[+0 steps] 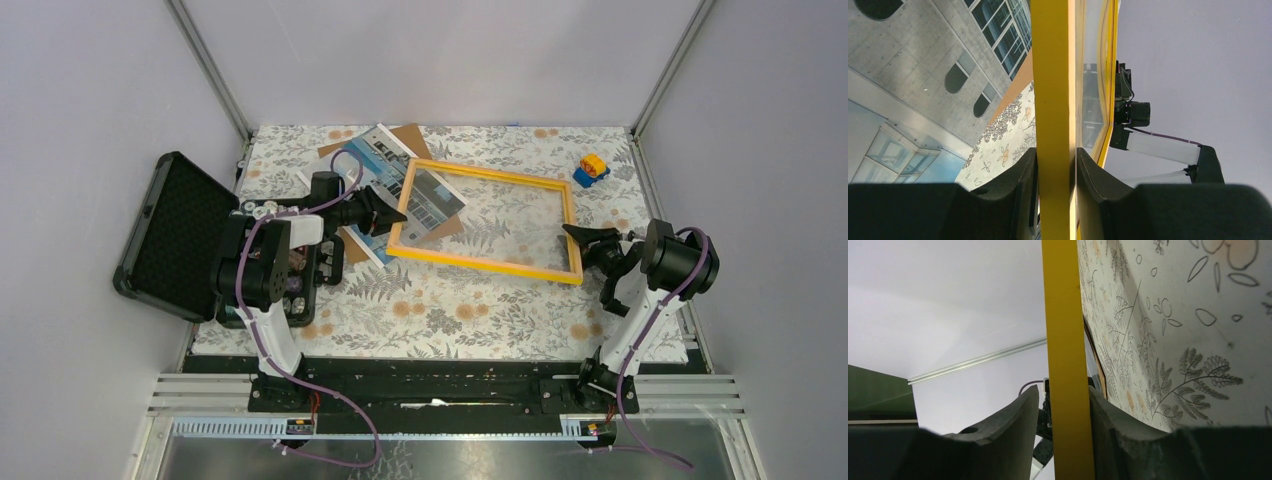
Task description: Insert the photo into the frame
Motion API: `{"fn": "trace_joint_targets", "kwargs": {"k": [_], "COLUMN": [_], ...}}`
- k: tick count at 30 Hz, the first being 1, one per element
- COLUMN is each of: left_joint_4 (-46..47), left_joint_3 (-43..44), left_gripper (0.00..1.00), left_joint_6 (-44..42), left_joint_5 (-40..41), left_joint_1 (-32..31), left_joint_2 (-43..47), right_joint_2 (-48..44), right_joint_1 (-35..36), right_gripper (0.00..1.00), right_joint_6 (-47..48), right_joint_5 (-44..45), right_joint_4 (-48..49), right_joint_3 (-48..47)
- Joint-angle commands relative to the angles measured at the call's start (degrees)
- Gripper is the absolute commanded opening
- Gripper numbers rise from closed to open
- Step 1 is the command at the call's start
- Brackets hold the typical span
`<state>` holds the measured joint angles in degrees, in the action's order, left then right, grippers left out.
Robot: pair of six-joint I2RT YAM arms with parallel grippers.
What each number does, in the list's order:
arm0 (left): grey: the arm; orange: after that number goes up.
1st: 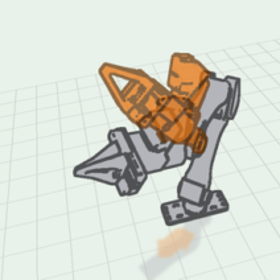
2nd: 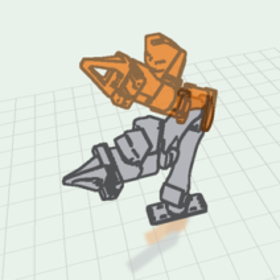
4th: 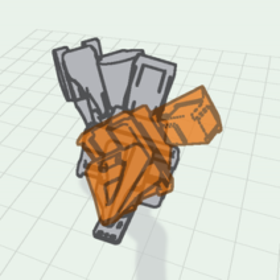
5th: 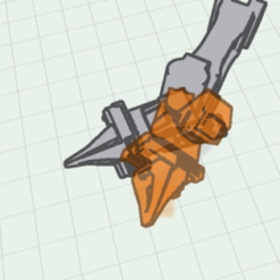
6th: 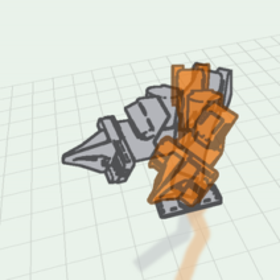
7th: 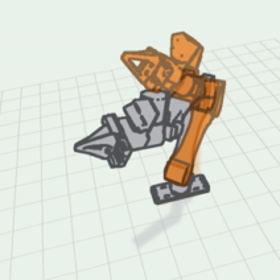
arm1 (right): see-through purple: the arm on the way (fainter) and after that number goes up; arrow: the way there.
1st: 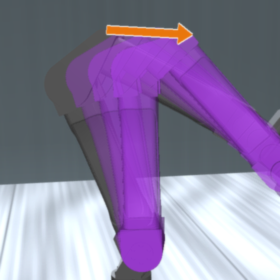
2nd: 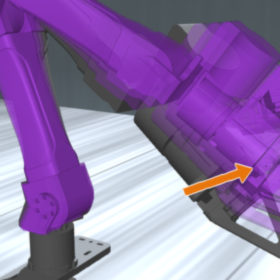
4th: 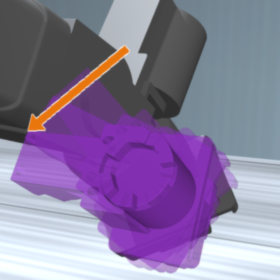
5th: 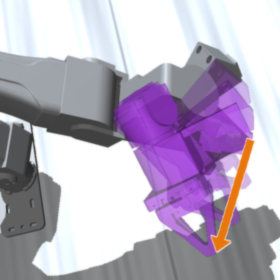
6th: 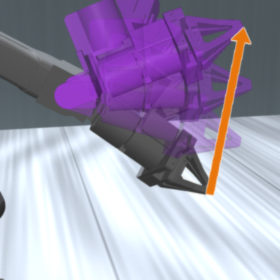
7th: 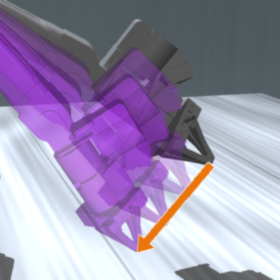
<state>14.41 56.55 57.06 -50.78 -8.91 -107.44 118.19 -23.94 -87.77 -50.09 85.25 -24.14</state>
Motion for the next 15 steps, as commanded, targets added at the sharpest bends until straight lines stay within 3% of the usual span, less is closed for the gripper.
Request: {"fn": "trace_joint_targets", "kwargs": {"k": [1,7,15], "left_joint_4": [6.5,10.66,13.44], "left_joint_3": [-1.0,-3.09,-4.33], "left_gripper": [0.01,0.13,0.27], "left_joint_6": [0.45,3.85,5.61], "left_joint_5": [-2.17,-2.17,-2.21], "left_joint_1": [-0.59,-0.59,-0.56], "left_joint_2": [0.57,0.48,0.36], "right_joint_2": [-2.71,-3.55,-1.51], "right_joint_1": [0.3,0.3,0.3], "right_gripper": [0.44,0.39,0.25], "right_joint_6": [-2.04,-4.13,-6.01], "right_joint_5": [0.78,1.56,2.38], "right_joint_4": [10.79,10.83,10.96], "right_joint_3": [-0.25,0.53,1.2]}}
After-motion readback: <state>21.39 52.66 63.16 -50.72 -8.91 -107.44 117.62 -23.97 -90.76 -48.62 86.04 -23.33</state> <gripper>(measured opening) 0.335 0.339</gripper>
